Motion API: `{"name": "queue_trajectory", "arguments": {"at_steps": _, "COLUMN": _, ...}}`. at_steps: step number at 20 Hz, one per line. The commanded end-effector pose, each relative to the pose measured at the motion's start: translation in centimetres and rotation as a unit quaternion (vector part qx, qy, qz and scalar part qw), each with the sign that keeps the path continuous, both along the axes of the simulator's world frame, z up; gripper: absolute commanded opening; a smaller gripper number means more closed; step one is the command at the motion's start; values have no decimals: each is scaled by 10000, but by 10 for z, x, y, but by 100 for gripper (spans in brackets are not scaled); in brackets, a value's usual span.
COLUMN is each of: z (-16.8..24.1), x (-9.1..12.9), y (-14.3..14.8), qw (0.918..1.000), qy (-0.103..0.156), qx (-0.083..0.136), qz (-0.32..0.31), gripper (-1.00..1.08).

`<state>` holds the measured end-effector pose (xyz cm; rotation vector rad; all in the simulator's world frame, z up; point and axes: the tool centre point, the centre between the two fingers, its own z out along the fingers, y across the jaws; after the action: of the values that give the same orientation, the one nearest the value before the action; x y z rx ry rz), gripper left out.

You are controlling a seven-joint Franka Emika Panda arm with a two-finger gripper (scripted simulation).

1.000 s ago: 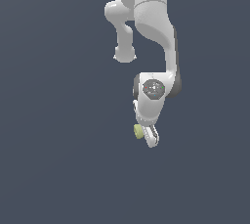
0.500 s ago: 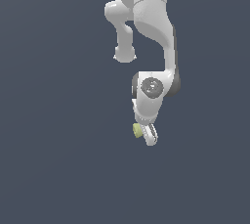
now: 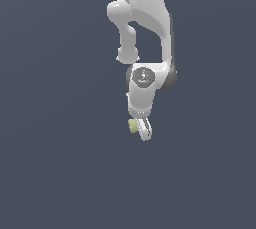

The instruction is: Pick up the object and move it to a goal position.

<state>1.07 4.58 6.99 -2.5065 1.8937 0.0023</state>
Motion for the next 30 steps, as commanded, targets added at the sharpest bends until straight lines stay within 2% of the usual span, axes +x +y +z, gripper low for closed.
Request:
{"name": "queue_trajectory", "arguments": {"at_steps": 1, "z": 11, "x": -10, "y": -16, "qw": 10000, "qy": -4, "qx": 5, "qz": -4, "gripper": -100}}
{"name": "queue_trajectory", "arguments": {"at_steps": 20, "z": 129, "x": -117, "y": -180, "qw": 10000, "qy": -2, "qx": 23, "qz": -6, "gripper": -100}}
{"name": "queue_trajectory", "arguments": {"at_steps": 25, "z": 154, "x": -137, "y": -214, "qw": 10000, "qy": -2, "qx": 12, "qz": -7, "gripper": -100}}
{"name": "queue_trajectory", "arguments": {"at_steps": 30, "z": 171, "x": -149, "y": -237, "qw": 10000, "qy": -3, "qx": 2, "qz": -7, "gripper": -100}}
